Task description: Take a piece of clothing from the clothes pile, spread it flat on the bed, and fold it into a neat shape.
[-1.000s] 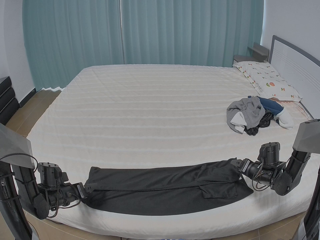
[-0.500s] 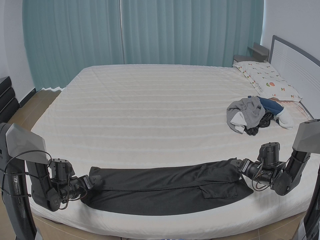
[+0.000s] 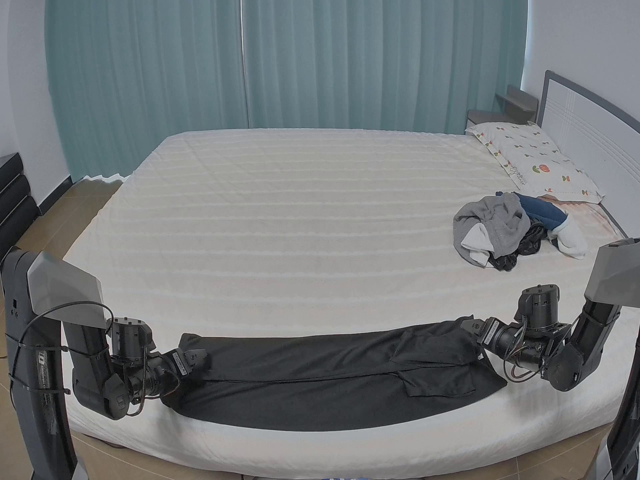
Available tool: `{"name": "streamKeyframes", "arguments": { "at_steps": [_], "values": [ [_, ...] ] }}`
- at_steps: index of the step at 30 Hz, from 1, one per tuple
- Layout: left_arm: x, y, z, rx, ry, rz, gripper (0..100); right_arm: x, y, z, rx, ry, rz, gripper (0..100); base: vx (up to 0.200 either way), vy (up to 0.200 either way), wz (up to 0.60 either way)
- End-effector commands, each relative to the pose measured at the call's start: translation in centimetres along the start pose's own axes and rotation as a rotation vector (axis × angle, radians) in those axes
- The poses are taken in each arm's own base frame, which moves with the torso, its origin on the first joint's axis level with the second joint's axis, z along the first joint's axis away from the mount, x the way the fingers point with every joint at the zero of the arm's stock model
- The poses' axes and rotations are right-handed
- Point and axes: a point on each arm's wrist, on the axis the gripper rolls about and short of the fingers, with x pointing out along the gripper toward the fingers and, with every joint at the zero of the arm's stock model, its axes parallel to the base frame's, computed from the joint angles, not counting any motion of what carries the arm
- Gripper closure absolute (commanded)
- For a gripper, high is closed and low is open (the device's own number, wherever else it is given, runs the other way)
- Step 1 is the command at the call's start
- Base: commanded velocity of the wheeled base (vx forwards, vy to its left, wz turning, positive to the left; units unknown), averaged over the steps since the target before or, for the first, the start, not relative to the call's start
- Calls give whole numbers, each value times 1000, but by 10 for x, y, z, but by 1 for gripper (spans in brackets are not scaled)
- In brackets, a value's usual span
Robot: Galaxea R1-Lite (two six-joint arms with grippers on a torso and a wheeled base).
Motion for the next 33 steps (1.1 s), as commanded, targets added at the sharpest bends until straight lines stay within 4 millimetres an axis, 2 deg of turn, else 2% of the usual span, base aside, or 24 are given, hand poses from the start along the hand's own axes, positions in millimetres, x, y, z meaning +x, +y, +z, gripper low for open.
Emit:
{"name": "streamKeyframes", "arguments": {
  "at_steps": [1,9,10,17,28,33],
  "values": [
    [3,-1,1,-5,-7,-5,0,1,0,-1,-1,3,-1,0,0,0,0],
    [2,-3,-1,1,-1,-5,0,1,-1,-2,-1,6,-3,0,0,0,0],
    [2,-3,-1,1,-1,-5,100,1,-1,-1,-1,5,-2,0,0,0,0],
    [-2,2,3,-15,-12,9,100,0,0,0,0,0,-1,0,0,0,0],
    [-18,11,24,-47,-93,19,100,0,0,0,2,0,-1,0,0,0,0],
    [-19,15,28,-55,-103,23,100,1,-1,-1,3,2,-4,0,0,0,0]
  ]
}}
